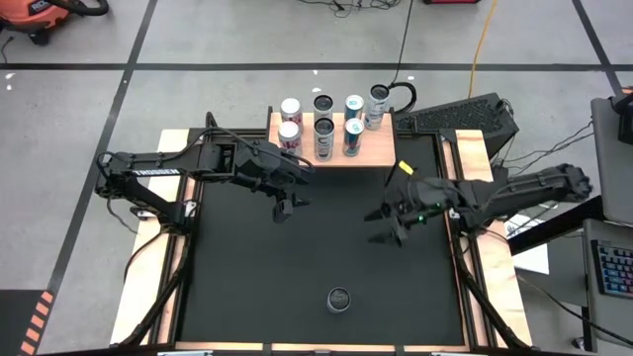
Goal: Place canned beverage on shelf
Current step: Put the white and blue soda can aligned with the other white and blue soda can on the shelf
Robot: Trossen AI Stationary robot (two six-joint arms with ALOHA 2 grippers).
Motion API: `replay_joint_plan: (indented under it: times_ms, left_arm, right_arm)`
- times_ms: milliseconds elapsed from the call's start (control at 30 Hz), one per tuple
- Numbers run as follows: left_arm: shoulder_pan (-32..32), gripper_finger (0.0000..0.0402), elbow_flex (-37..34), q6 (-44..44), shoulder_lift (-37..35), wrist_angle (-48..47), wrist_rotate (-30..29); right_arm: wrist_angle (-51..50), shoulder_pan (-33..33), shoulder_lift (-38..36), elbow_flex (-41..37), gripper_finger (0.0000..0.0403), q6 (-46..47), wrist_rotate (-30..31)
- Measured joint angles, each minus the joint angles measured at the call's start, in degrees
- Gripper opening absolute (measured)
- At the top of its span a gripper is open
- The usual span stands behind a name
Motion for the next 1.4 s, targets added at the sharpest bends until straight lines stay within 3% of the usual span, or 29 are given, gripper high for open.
replay_joint_plan:
  times_ms: [267,367,767,1100,1233,1400]
  left_arm:
    - [0.0,0.0267,0.0,0.0,0.0,-0.1,0.0]
    - [0.0,0.0267,0.0,0.0,0.0,-0.1,0.0]
    - [0.0,0.0267,0.0,0.0,0.0,-0.1,0.0]
    - [0.0,0.0267,0.0,0.0,0.0,-0.1,0.0]
    - [0.0,0.0267,0.0,-0.2,0.0,0.0,0.0]
    - [0.0,0.0267,0.0,-4.8,0.0,0.0,0.0]
  right_arm:
    - [2.4,17.0,3.5,0.0,0.0336,0.8,20.0]
    - [4.4,21.0,6.8,0.0,0.0336,1.0,24.0]
    - [7.9,25.7,16.8,0.0,0.0336,-5.7,23.9]
    - [15.6,25.7,20.7,0.0,0.0336,-6.7,23.6]
    - [18.2,25.6,20.8,0.0,0.0336,-6.9,20.7]
    - [17.6,25.4,20.8,0.0,0.0336,-8.3,20.6]
